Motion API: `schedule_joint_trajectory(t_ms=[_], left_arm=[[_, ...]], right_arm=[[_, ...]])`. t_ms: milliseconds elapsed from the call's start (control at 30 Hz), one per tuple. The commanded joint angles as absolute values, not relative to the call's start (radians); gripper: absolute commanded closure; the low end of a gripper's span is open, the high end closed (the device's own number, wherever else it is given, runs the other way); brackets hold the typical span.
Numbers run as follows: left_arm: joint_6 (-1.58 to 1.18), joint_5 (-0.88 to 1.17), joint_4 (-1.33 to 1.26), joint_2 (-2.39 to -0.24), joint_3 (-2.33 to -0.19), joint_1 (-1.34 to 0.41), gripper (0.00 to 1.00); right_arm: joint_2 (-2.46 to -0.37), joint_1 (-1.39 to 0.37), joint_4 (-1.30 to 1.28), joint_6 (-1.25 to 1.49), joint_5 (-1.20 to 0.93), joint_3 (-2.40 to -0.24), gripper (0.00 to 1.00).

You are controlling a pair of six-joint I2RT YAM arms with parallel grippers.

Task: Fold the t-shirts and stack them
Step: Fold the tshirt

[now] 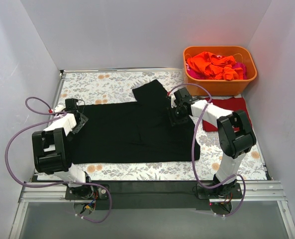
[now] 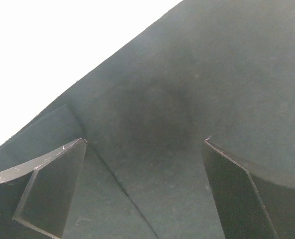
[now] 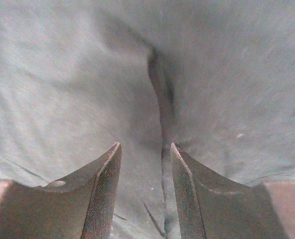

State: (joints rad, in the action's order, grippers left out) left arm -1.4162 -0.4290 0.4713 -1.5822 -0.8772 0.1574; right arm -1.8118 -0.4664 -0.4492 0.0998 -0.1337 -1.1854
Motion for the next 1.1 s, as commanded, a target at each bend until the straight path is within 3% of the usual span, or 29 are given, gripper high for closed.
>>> schedule_joint_trajectory(t_ms=[0,300,700,1067], left_arm=[[-1.306,-0.489,0.421,-1.494,-0.951,0.158,0.04],[-1.108,-0.537,0.213,-1.693,-1.126,0.164,0.11],[-1.114,-0.405,0.250,-1.940,-1.362,0.232,0.45],[-1.144,-0.370,0.350,-2.098,-1.514,0.244,0.44]], right_arm=[[-1.756,-0.466,-0.471,0.072,-0.135,-1.319,0.56],[-1.798,-0.466,-0.469,0.057,-0.152,-1.427,0.56],[-1.792,-0.468,-0.456,0.051,-0.186,-1.350,0.56],[-1.802,-0.468,-0.439,0.040,-0.193,-1.328,0.56]])
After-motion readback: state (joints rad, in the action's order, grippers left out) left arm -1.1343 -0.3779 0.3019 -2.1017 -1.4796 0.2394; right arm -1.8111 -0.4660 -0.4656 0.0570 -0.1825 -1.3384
